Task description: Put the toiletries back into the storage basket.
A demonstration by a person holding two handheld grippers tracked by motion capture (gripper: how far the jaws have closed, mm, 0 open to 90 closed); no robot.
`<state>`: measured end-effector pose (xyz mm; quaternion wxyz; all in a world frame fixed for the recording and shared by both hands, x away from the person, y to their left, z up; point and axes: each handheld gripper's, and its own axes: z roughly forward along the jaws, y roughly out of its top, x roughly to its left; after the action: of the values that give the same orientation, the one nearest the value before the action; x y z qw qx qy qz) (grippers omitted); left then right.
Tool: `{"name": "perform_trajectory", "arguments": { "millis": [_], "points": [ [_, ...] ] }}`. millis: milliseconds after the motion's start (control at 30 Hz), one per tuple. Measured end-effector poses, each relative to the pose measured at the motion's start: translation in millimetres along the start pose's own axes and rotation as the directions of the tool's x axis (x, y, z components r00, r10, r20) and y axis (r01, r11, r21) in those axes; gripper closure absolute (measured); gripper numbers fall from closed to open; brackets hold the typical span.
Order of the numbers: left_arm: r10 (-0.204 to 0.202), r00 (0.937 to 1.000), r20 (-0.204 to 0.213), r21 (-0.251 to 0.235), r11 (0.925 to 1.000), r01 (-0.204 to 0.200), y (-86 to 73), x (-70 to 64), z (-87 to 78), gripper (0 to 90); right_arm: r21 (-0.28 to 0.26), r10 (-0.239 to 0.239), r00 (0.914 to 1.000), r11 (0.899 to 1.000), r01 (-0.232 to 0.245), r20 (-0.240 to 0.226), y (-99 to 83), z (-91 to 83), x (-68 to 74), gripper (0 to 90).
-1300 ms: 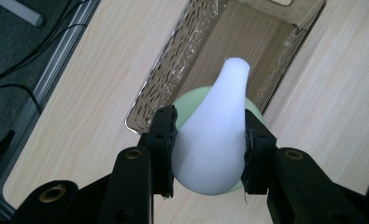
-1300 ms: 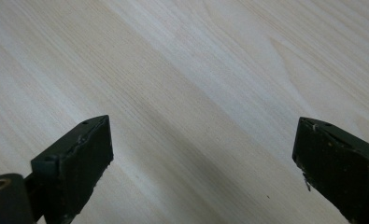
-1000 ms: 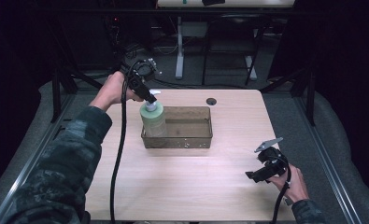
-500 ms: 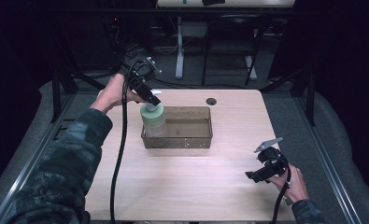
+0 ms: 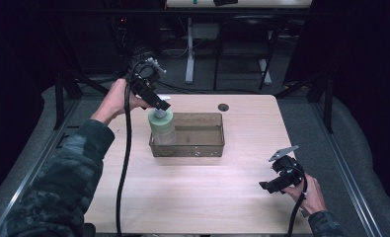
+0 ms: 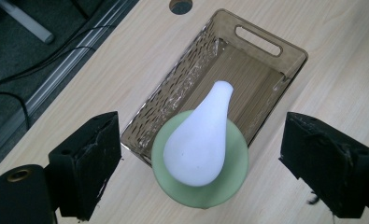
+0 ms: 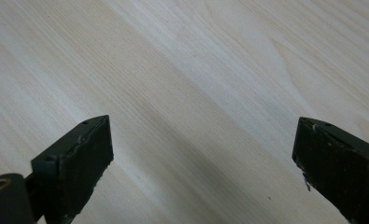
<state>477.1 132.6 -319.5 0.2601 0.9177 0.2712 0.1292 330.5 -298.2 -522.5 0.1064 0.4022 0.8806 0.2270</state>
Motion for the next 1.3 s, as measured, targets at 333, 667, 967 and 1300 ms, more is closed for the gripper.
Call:
{"name": "perform_trajectory", "arguments": {
  "millis": [333,667,967,1300],
  "points": [
    [-0.022,0.9997,-0.010,-0.019,0.9996,0.022,-25.3,-0.6,-3.2,0.2,0.001,-0.004,1.0000,1.000,0.004,0.008,-0.3,-0.7,-0.9,5.0],
    [-0.059,0.9978,-0.032,-0.038,0.9976,0.058,-56.2,-4.5,-6.9,0.0,0.000,-0.013,0.9998,1.000,0.013,0.013,-0.2,-1.6,-1.1,4.3],
    [-0.108,0.9937,-0.031,-0.046,0.9933,0.107,-93.0,-11.7,-2.1,0.0,0.000,-0.018,0.9997,1.000,0.018,0.018,-0.1,-1.5,-1.5,1.5],
    [-0.162,0.9865,-0.025,-0.019,0.9867,0.161,-135.3,-21.2,19.3,0.0,0.005,-0.006,0.9999,1.000,0.006,0.015,0.1,0.0,-0.5,0.7]
  ]
}}
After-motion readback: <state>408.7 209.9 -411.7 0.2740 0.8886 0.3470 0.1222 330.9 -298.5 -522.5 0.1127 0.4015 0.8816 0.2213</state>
